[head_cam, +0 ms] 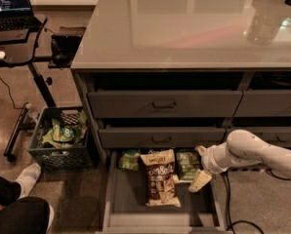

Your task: Pick green jalapeno chip bag from bottom drawer and place on counter

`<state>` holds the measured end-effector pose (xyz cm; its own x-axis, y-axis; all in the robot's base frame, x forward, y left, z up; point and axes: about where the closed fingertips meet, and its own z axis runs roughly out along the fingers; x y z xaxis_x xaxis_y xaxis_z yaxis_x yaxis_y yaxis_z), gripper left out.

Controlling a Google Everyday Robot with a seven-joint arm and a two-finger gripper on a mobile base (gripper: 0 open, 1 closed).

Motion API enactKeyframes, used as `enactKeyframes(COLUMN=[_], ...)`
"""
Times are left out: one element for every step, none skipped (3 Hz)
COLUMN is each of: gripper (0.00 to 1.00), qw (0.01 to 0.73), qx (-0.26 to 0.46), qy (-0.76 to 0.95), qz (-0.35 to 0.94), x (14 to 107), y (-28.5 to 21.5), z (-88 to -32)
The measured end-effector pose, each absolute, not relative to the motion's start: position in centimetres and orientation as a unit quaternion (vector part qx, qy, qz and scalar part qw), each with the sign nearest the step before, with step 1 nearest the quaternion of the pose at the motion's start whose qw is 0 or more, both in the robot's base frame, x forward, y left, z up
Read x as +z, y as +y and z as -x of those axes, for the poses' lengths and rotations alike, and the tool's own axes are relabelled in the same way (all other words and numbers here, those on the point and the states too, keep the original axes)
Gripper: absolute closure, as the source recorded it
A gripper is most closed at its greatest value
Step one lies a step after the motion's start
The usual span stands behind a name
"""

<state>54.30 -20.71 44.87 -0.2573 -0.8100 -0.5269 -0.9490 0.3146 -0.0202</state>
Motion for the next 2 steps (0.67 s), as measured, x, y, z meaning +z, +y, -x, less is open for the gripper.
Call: enactKeyframes(gripper=[0.0,0.0], qw=[0.228,0.246], qx=[0.153,0.137], qy=[0.778,0.789], qz=[0.565,0.546], x=[44.8,42.8], y=[-20.6,-20.8], z=[-54.2,-55.0])
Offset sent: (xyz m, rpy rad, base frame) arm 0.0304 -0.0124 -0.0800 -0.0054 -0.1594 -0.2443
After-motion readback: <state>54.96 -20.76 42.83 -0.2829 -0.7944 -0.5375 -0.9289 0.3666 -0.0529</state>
